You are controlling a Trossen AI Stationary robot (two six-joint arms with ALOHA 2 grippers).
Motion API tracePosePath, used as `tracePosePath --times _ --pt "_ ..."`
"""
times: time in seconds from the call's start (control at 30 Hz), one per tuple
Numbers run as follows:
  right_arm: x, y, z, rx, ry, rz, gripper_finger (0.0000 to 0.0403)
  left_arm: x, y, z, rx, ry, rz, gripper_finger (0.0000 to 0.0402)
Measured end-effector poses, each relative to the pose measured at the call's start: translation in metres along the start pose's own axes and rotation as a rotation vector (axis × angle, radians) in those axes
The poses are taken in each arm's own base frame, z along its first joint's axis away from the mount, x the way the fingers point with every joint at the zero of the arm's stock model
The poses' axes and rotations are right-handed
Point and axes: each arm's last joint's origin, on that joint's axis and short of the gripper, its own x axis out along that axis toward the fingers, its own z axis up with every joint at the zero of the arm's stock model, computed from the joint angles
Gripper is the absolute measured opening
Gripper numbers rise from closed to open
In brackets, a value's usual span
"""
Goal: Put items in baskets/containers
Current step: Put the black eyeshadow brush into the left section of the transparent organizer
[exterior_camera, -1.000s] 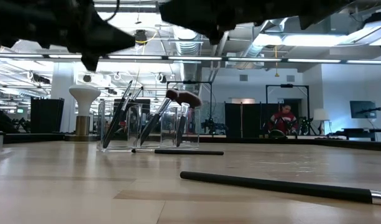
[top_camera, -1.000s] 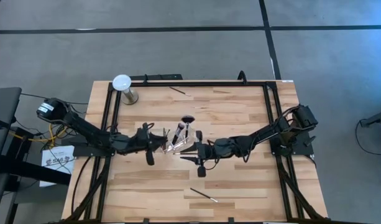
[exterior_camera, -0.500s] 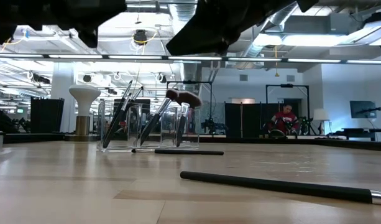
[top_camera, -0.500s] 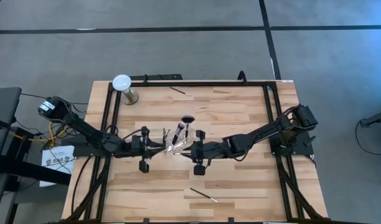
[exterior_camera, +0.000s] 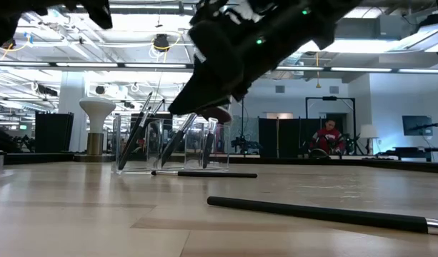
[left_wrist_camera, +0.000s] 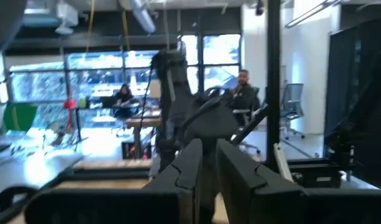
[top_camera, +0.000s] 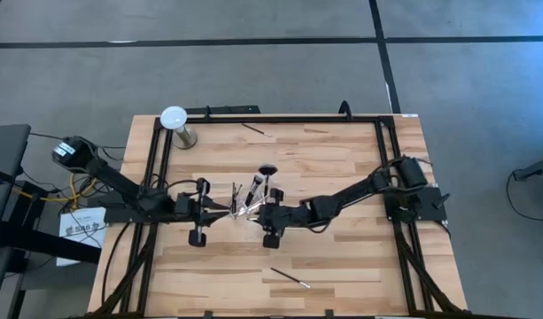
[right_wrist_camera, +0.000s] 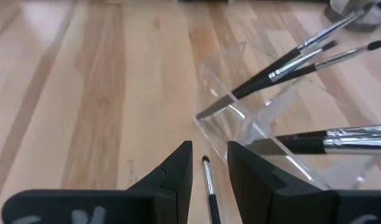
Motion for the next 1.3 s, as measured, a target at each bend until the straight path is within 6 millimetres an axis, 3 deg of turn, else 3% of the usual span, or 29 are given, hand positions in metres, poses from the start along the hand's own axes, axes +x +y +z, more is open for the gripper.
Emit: tracePosePath --times 0.17,0.47,0.83,1.3 --pt "0.012 0.0 -0.004 0.016 0.079 -0.015 0.0092 -0.006 -0.001 0.014 0.017 -0.063 -0.021 0.0046" --pt "0.011 -0.002 -0.012 0.049 0.139 -0.053 0.0092 -0.016 0.0 0.032 0.021 -0.135 -0.038 0.0046" --pt "0.037 0.001 -0.037 0.074 0.174 -0.065 0.0092 -0.018 0.004 0.038 0.014 -0.162 -0.026 0.0046" --pt "0.037 -0.001 -0.036 0.155 0.151 -0.071 0.0092 -0.021 0.007 0.044 0.05 -0.198 -0.019 0.0046"
